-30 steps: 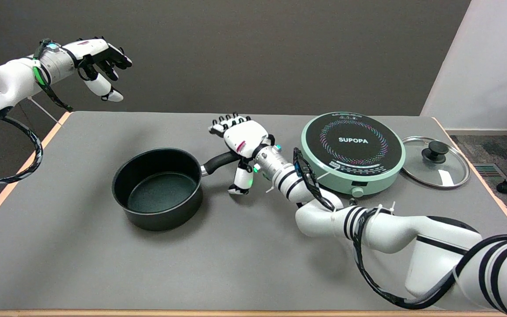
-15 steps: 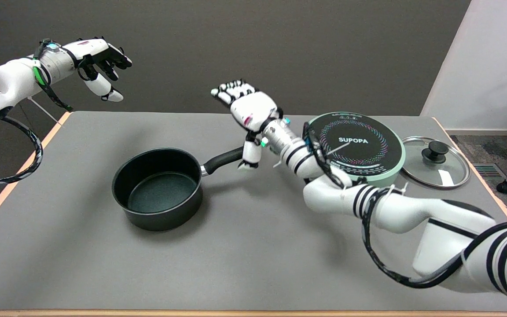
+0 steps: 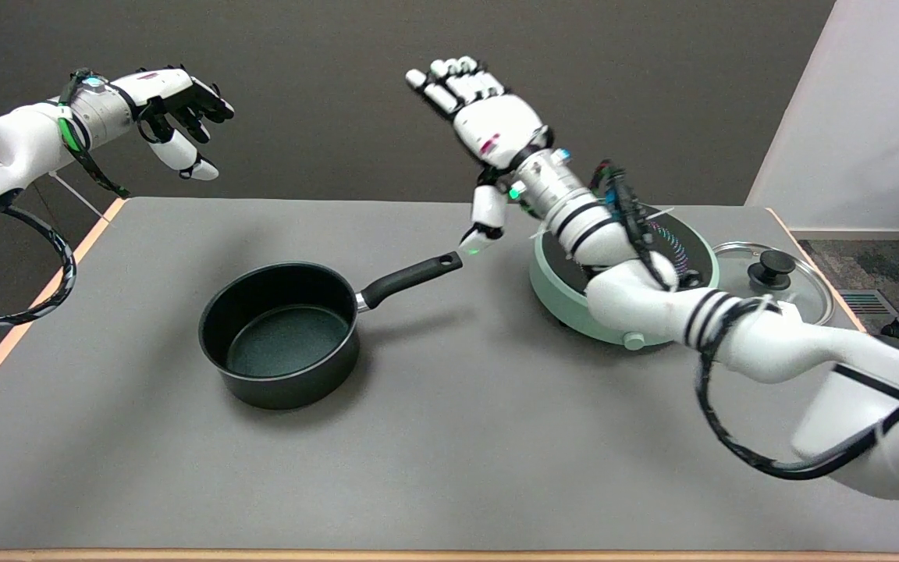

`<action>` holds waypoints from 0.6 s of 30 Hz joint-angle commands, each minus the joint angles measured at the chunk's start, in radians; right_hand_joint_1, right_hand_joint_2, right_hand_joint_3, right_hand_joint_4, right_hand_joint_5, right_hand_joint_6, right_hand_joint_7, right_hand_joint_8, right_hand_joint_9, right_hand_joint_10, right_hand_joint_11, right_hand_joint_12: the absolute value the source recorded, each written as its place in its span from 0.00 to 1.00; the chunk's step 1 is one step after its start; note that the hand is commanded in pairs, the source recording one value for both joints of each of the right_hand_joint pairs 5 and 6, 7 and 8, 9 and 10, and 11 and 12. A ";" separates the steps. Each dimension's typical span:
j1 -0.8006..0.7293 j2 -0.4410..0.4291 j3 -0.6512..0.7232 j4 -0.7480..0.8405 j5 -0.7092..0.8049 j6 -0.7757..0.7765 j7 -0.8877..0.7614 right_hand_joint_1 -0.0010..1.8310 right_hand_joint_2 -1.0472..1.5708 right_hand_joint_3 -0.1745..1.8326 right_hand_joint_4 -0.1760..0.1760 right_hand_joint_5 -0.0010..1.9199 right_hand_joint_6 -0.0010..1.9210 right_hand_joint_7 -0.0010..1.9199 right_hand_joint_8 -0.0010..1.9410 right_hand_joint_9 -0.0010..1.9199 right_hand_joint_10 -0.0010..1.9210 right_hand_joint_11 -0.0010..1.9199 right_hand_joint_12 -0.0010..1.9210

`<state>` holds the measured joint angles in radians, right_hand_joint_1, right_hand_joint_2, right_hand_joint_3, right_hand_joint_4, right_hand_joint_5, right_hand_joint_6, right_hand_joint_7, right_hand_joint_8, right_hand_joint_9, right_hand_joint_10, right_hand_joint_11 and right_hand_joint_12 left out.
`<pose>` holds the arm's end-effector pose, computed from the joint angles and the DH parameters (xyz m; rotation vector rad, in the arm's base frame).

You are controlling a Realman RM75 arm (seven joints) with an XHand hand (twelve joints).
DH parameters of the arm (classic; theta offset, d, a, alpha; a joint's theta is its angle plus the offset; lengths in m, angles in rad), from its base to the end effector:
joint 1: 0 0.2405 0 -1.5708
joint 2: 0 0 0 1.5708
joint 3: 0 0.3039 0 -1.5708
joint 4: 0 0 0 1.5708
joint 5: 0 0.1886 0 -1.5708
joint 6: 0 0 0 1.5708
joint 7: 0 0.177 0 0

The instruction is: Place the pot onto the table.

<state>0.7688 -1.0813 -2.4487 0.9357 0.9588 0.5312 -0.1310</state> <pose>-0.1836 -0.5274 0.2932 1.7846 0.2585 0.2339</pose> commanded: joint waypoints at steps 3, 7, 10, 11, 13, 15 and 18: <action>-0.334 0.360 0.373 0.491 0.277 -0.024 0.344 0.61 0.10 0.59 1.00 0.02 0.02 0.02 0.02 0.02 0.02 0.02 0.02; -0.482 0.380 0.559 0.537 0.235 -0.019 0.478 0.60 0.10 0.58 1.00 0.02 0.02 0.02 0.02 0.02 0.02 0.02 0.02; -0.591 0.404 0.680 0.554 0.229 -0.004 0.605 0.61 0.12 0.57 1.00 0.02 0.02 0.02 0.02 0.02 0.02 0.02 0.02; -0.634 0.413 0.715 0.560 0.232 0.010 0.651 0.60 0.13 0.57 1.00 0.02 0.02 0.02 0.02 0.02 0.02 0.02 0.02; -0.696 0.423 0.773 0.567 0.235 0.035 0.707 0.59 0.17 0.54 1.00 0.02 0.02 0.02 0.02 0.02 0.02 0.02 0.02; -0.762 0.426 0.839 0.584 0.238 0.046 0.737 0.57 0.20 0.51 1.00 0.02 0.02 0.02 0.02 0.02 0.02 0.02 0.02; -0.825 0.415 0.896 0.656 0.317 0.047 0.739 0.55 0.23 0.50 1.00 0.02 0.02 0.02 0.02 0.02 0.02 0.02 0.02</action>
<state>0.4306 -0.8036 -2.0607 1.3188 1.1329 0.5160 0.2038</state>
